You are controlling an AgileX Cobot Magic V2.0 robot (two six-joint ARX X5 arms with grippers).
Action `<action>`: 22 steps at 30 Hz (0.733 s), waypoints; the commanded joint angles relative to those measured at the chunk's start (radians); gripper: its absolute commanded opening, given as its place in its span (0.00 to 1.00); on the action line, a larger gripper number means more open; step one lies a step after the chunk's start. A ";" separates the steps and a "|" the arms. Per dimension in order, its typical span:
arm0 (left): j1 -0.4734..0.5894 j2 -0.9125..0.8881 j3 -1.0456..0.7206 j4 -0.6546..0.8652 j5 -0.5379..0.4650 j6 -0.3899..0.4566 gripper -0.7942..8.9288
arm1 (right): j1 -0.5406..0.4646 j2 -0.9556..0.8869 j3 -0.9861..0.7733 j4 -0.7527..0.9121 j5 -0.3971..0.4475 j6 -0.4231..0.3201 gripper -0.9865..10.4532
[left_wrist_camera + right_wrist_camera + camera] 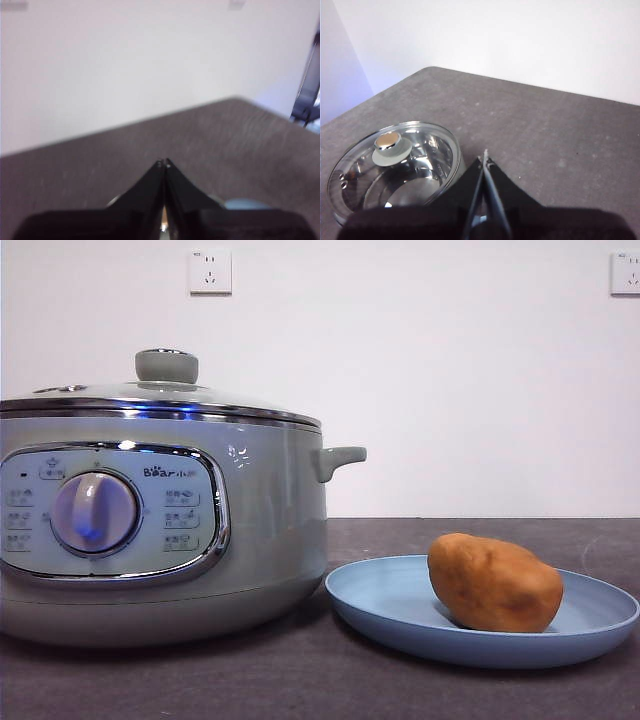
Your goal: Take the potato out from the steamer,put the potato on the plate,close the lid
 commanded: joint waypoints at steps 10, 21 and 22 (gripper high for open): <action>-0.003 0.028 -0.006 -0.088 -0.002 0.009 0.08 | 0.001 0.005 0.002 0.009 0.006 0.004 0.09; -0.003 0.092 -0.006 -0.094 -0.002 0.009 0.08 | 0.001 0.007 0.002 -0.006 0.006 0.004 0.09; -0.003 0.093 -0.006 -0.096 -0.001 0.009 0.08 | 0.001 0.007 0.002 -0.006 0.006 0.004 0.09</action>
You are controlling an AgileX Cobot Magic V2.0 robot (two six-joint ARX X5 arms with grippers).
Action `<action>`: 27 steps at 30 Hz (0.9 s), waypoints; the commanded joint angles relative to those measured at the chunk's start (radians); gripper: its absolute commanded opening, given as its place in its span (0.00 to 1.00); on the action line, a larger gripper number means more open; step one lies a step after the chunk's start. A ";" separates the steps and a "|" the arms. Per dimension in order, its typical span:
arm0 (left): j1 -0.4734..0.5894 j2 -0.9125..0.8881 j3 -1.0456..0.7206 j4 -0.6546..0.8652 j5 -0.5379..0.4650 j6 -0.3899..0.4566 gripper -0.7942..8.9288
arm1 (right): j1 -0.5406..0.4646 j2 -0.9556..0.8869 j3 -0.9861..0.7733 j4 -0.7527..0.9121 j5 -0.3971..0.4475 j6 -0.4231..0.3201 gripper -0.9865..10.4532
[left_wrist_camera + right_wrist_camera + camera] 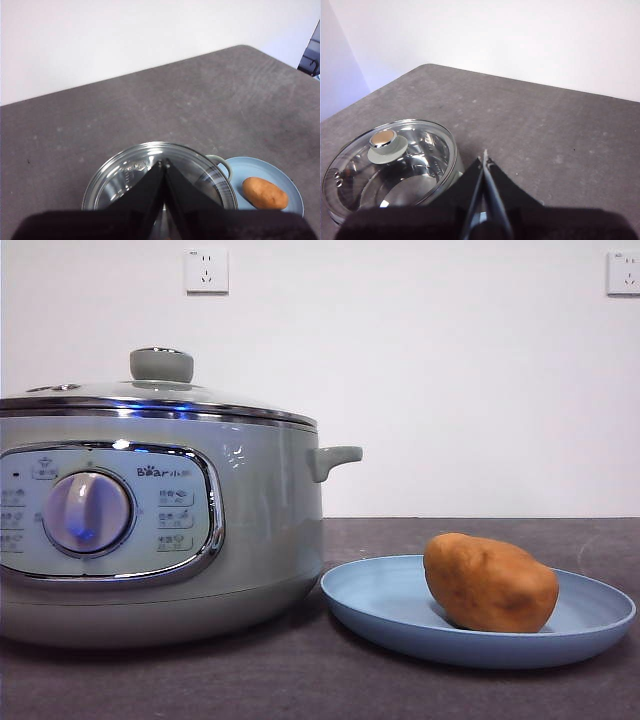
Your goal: Take the potato out from the steamer,put the potato on the plate,close the lid
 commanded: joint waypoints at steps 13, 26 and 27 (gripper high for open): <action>0.193 -0.108 -0.118 0.095 0.006 -0.027 0.08 | 0.001 0.000 0.002 0.001 0.003 0.004 0.09; 0.332 -0.484 -0.821 0.697 0.004 -0.148 0.08 | 0.001 0.000 0.002 0.001 0.003 0.004 0.09; 0.340 -0.507 -0.866 0.740 0.004 -0.161 0.08 | 0.001 0.000 0.002 0.001 0.003 0.004 0.09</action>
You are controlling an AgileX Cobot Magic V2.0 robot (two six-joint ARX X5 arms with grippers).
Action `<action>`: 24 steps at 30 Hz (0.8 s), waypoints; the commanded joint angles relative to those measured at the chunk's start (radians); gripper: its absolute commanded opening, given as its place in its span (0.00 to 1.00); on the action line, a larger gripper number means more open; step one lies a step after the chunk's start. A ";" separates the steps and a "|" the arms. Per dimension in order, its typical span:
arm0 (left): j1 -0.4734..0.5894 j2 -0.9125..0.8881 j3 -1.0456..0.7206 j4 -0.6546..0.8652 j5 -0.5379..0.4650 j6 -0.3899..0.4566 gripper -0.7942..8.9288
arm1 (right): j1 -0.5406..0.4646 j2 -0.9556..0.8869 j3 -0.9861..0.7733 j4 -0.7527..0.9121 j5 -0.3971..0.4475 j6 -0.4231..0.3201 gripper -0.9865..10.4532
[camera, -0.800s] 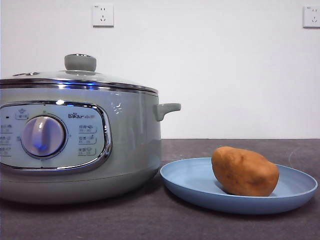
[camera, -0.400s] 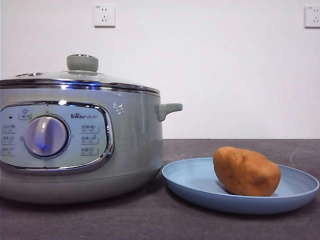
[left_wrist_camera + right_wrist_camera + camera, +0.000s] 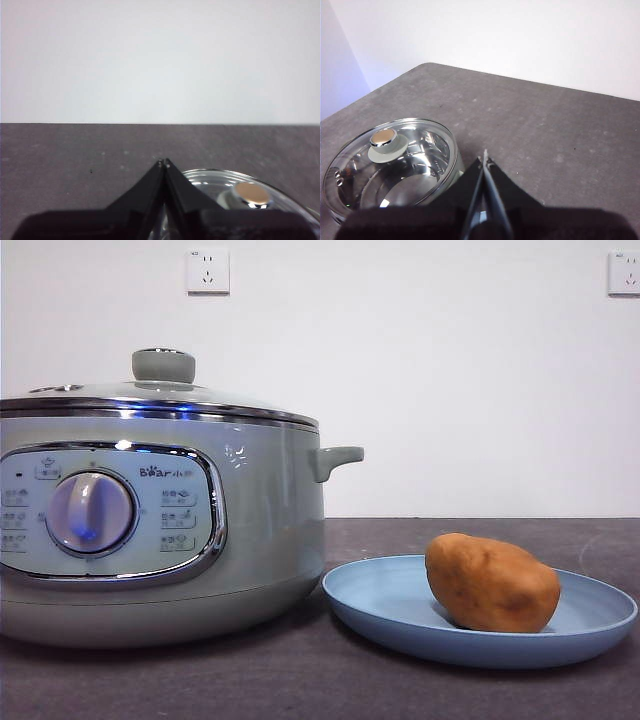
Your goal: Take the potato out from the steamer,put the potato on the plate,close the lid
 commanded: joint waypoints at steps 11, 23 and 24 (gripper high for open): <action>0.062 -0.276 -0.425 0.294 -0.006 -0.121 0.08 | 0.001 0.000 0.002 0.005 0.003 0.004 0.09; 0.073 -0.299 -0.470 0.207 -0.032 -0.117 0.08 | 0.001 0.000 0.002 0.004 0.003 0.004 0.09; 0.073 -0.299 -0.470 0.179 -0.037 -0.117 0.08 | 0.001 0.000 0.002 0.004 0.003 0.004 0.09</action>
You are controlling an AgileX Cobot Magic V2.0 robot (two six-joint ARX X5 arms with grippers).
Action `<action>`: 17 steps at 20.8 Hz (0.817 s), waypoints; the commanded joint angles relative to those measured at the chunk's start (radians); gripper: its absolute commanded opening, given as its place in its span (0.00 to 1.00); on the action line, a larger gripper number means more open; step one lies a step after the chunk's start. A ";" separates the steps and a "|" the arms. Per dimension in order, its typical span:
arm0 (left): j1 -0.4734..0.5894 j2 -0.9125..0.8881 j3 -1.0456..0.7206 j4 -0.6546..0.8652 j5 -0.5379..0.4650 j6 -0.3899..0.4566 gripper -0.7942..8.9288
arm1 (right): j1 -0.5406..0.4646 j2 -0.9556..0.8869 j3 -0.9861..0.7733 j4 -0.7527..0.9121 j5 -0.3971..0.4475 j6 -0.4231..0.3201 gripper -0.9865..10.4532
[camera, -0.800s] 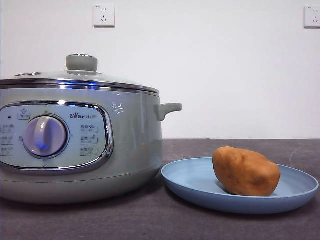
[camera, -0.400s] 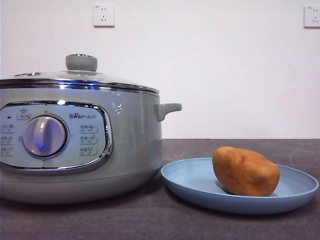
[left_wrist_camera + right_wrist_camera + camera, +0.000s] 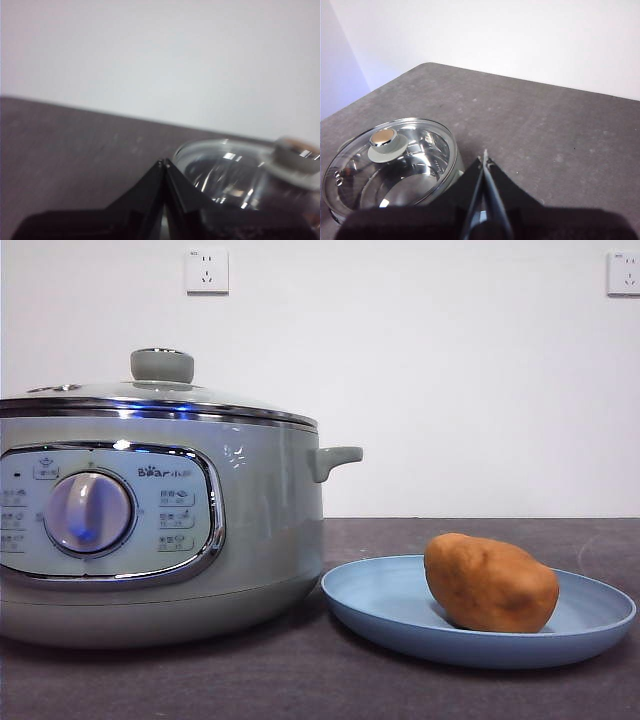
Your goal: Take the potato out from the steamer,put the potato on the plate,close the lid
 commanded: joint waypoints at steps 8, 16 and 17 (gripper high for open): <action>0.004 -0.003 -0.034 -0.225 -0.037 -0.003 0.08 | 0.001 -0.001 0.002 0.005 0.003 0.004 0.09; 0.003 -0.003 -0.034 -0.216 -0.032 0.001 0.08 | 0.001 -0.001 0.002 0.005 0.003 0.004 0.09; 0.003 -0.003 -0.034 -0.216 -0.034 0.001 0.08 | 0.001 -0.001 0.002 0.005 0.003 0.004 0.09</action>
